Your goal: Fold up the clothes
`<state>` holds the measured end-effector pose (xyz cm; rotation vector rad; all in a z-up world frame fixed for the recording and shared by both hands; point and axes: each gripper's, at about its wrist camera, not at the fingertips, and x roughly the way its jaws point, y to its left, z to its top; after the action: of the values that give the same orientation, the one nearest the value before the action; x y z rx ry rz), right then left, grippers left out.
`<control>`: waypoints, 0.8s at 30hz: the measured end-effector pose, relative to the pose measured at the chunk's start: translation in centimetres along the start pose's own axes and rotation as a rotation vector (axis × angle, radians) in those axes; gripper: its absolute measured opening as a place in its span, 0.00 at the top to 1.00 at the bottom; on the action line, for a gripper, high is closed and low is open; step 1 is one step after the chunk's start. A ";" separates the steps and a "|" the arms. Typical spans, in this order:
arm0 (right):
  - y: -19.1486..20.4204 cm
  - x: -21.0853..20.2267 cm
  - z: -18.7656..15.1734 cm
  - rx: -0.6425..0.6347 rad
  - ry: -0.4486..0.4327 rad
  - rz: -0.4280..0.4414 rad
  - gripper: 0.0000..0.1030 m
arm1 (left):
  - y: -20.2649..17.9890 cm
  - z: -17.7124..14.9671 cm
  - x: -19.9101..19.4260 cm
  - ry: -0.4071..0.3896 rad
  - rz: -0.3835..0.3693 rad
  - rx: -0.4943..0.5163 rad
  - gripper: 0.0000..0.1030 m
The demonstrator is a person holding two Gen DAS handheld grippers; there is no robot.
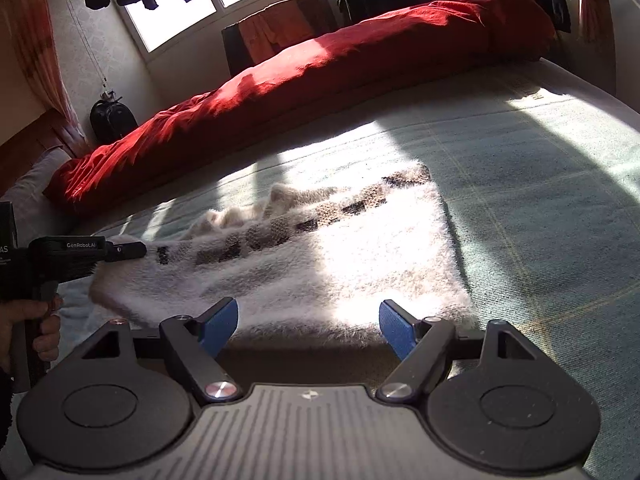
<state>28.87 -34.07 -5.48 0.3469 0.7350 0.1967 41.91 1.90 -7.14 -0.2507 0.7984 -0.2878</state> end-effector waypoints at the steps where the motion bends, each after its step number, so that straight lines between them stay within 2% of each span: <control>1: 0.1 0.1 -0.1 -0.001 0.004 -0.001 0.21 | 0.2 -0.3 0.5 0.024 0.012 -0.004 0.93; 3: 0.1 0.2 -0.1 -0.002 0.010 0.000 0.21 | 0.5 -1.0 1.4 0.070 0.036 -0.013 0.90; 4: 0.1 0.1 -0.1 -0.006 0.009 -0.001 0.21 | 0.8 -1.3 1.4 0.080 0.046 -0.026 0.84; 7: 0.1 0.0 0.1 -0.018 0.003 -0.004 0.21 | 2.1 -1.4 0.4 0.053 0.071 -0.073 0.78; 9: 0.0 0.1 0.3 -0.022 -0.005 -0.002 0.21 | 2.4 -0.8 -0.9 0.021 0.107 -0.081 0.83; 11: 0.0 0.2 0.5 -0.023 -0.011 0.009 0.21 | 2.0 -0.1 -2.1 -0.006 0.072 -0.077 0.81; 13: 0.1 0.8 0.6 -0.020 -0.005 0.024 0.21 | 0.7 0.3 -2.5 0.005 -0.005 -0.051 0.76; 16: -0.1 1.8 0.6 -0.010 0.003 0.050 0.21 | -1.8 -0.5 -1.1 0.073 -0.113 -0.008 0.69; 18: -0.3 2.5 0.5 -0.002 0.007 0.071 0.21 | -3.4 -1.1 -0.2 0.117 -0.175 0.018 0.68; 21: -1.2 3.3 0.4 0.009 0.024 0.060 0.21 | -3.0 -2.5 1.6 0.163 -0.101 0.002 0.68; 24: -2.7 3.6 0.1 0.028 0.050 0.035 0.21 | -0.7 -3.2 1.1 0.140 -0.090 -0.066 0.67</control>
<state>31.71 -35.56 -8.67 0.3826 0.7820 0.2291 40.20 0.51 -9.86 -0.3317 0.9373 -0.3671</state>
